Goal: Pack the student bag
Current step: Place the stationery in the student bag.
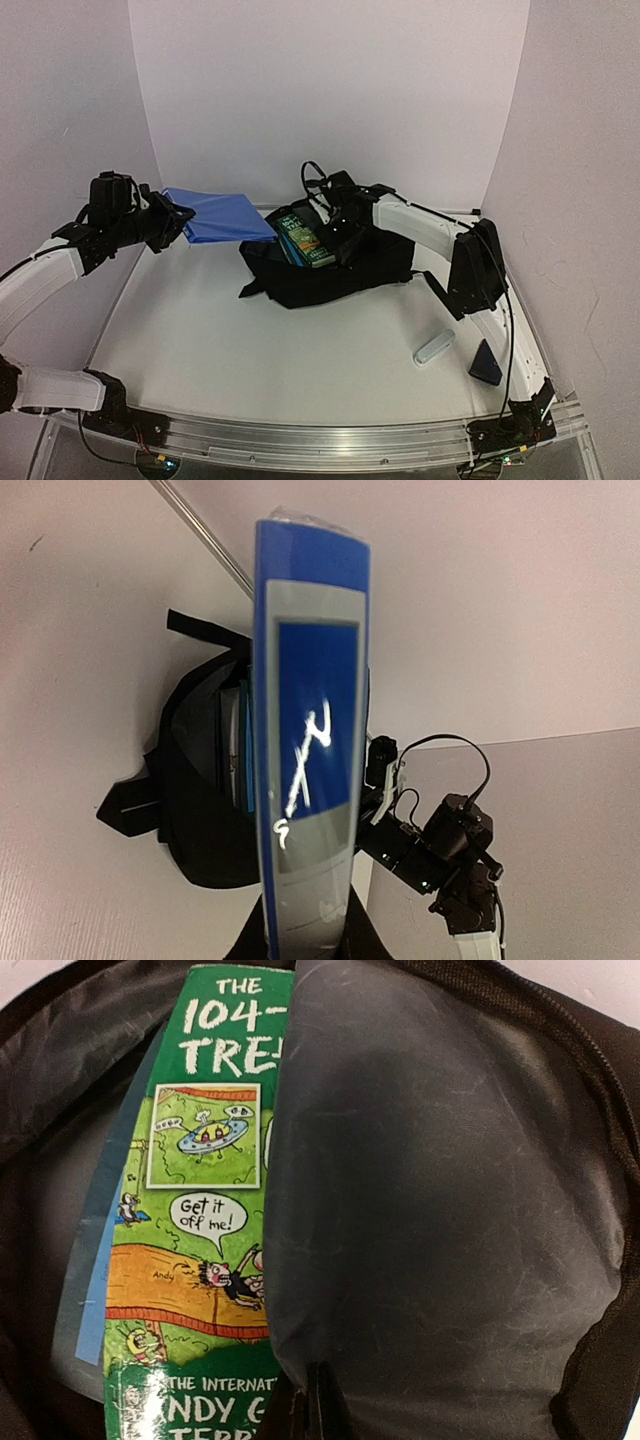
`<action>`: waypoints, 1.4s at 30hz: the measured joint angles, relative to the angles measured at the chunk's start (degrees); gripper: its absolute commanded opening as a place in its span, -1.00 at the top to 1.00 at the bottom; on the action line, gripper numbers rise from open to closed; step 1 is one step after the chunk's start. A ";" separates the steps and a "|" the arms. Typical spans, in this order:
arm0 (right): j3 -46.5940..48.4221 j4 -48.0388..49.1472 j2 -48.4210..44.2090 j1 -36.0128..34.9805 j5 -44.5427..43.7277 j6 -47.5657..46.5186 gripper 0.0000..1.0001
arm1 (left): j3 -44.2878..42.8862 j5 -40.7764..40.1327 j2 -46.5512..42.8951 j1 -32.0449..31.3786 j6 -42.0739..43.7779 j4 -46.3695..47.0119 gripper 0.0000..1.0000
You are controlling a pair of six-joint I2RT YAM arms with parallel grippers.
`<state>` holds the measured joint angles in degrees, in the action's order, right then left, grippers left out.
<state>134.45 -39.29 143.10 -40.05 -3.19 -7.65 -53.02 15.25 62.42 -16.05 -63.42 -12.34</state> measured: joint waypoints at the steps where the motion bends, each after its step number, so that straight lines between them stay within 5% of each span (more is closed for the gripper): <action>1: 0.00 -0.10 -0.25 0.06 0.47 0.42 1.00 | 0.43 0.72 0.29 0.00 -0.13 0.71 1.00; 22: 0.31 -2.01 -8.30 1.72 18.09 10.26 1.00 | 3.18 12.39 21.15 -5.00 -4.54 22.37 1.00; 35: -0.24 -2.21 -8.56 1.77 26.79 10.68 1.00 | -10.61 13.08 45.87 -11.63 -7.54 39.12 1.00; 38: -0.31 -2.10 -8.64 1.77 28.28 10.66 1.00 | -14.58 13.18 50.08 -12.36 -7.48 39.50 0.84; 42: -1.52 -1.45 -9.30 2.24 29.69 10.99 1.00 | -22.31 12.79 55.41 -13.90 -4.16 34.74 0.14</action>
<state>132.93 -40.74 133.80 -37.81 26.50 3.34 -75.33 28.04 117.84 -29.95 -67.58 22.40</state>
